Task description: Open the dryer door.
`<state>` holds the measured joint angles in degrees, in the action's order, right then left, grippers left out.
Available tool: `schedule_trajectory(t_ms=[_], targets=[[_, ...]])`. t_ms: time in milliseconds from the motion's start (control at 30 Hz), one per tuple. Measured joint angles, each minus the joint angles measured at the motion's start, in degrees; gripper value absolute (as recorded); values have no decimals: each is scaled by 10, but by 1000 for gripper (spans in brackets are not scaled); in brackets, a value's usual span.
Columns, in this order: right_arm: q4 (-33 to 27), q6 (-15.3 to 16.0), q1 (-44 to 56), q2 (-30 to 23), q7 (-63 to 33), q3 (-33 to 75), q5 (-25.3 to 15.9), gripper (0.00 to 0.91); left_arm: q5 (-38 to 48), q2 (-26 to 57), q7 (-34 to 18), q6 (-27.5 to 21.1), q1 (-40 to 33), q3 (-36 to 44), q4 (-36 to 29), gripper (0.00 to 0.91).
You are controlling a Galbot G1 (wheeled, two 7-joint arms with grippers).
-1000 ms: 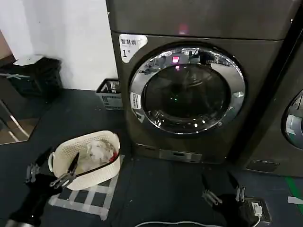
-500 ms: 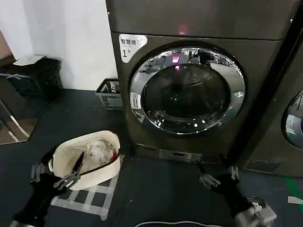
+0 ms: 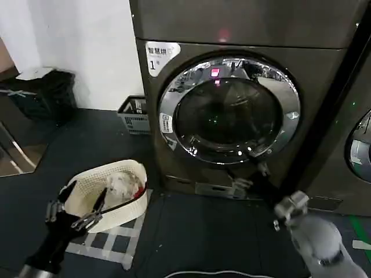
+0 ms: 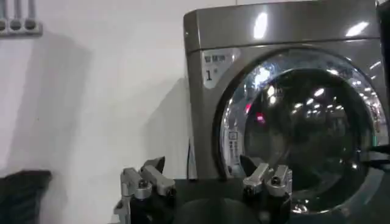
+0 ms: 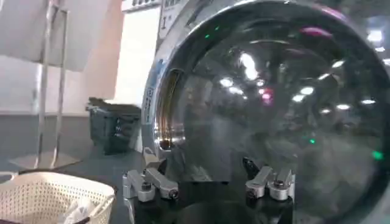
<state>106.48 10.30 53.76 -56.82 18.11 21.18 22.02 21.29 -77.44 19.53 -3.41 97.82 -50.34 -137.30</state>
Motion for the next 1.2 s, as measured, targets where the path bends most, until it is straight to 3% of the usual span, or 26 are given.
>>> schedule_trajectory(t_ms=[200, 600, 1200], targets=[[-50, 3, -85, -9, 6, -71, 11, 907, -14, -6, 2, 9, 14, 16, -5, 907], [-149, 2, -216, -80, 15, -180, 13, 907, -15, -29, 19, 4, 29, 10, -21, 907], [-236, -1, -300, -136, 23, -226, 22, 907, -17, -36, 21, 7, 31, -7, -26, 907]])
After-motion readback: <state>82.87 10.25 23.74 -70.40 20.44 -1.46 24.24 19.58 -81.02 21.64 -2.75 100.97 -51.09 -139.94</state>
